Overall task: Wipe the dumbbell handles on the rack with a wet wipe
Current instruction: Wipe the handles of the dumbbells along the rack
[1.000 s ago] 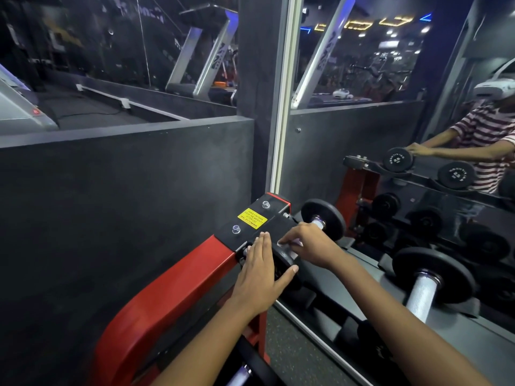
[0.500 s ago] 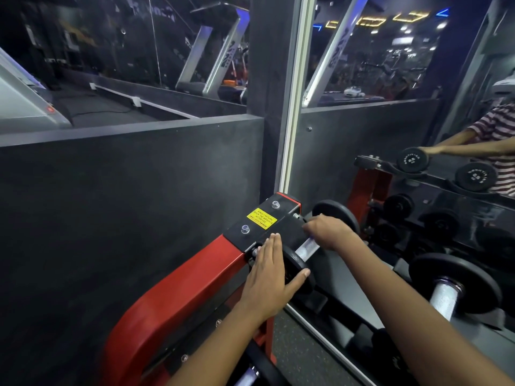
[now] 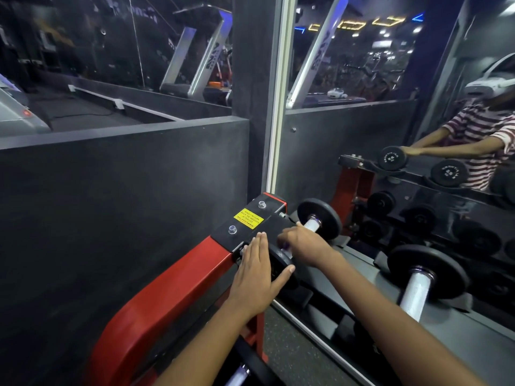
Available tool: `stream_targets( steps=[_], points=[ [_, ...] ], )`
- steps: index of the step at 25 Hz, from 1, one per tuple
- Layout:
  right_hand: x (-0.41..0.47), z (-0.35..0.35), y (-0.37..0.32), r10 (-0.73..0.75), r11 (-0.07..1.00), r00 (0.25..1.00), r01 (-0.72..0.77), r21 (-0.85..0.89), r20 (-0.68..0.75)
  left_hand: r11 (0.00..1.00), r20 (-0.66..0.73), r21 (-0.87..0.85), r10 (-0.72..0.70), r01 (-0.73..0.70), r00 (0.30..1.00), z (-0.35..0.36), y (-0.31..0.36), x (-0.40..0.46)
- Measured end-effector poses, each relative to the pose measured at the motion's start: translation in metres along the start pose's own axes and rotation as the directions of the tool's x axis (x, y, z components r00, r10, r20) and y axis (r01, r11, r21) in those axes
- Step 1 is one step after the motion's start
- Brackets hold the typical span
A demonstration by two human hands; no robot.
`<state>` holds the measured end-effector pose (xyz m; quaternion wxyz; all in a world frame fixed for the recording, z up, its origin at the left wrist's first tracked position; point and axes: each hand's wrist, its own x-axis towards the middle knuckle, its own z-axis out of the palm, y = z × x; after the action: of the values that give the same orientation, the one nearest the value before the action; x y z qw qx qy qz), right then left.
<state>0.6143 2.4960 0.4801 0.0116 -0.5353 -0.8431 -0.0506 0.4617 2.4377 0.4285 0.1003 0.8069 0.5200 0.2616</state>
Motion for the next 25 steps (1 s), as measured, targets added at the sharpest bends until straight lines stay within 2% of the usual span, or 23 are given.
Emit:
stream_targets(
  steps=[3,6,8,10,15,21,23,25],
  points=[
    [-0.014,0.000,-0.010,0.064,0.949,0.995,-0.035,0.313,-0.083,1.000,0.008,0.020,0.001,-0.001,1.000,-0.001,0.000,0.001],
    [-0.031,0.003,-0.012,0.268,0.832,0.947,-0.133,0.539,-0.179,1.000,0.024,0.031,-0.003,0.002,1.000,-0.001,-0.002,0.002],
    [-0.040,0.010,-0.016,0.375,0.813,0.895,-0.191,0.551,-0.243,1.000,0.031,0.028,-0.005,0.004,1.000,-0.001,-0.002,0.002],
    [-0.046,0.016,-0.023,0.453,0.767,0.861,-0.243,0.594,-0.232,1.000,0.029,0.022,-0.002,0.002,1.000,-0.001,-0.002,0.002],
    [-0.046,0.017,-0.018,0.665,0.553,0.728,-0.328,0.766,-0.168,1.000,0.031,0.018,-0.001,0.000,1.000,0.001,-0.003,0.003],
    [-0.025,0.008,0.015,0.855,0.359,0.503,-0.395,0.845,-0.128,0.999,0.025,0.033,-0.009,0.008,1.000,-0.003,0.000,0.002],
    [-0.024,0.004,0.019,0.874,0.327,0.471,-0.388,0.862,-0.119,0.999,0.021,0.040,-0.011,0.010,1.000,-0.005,0.001,0.002],
    [-0.025,0.002,0.016,0.873,0.320,0.476,-0.400,0.859,-0.104,0.999,0.023,0.040,-0.010,0.009,1.000,-0.007,0.002,0.002]
  ],
)
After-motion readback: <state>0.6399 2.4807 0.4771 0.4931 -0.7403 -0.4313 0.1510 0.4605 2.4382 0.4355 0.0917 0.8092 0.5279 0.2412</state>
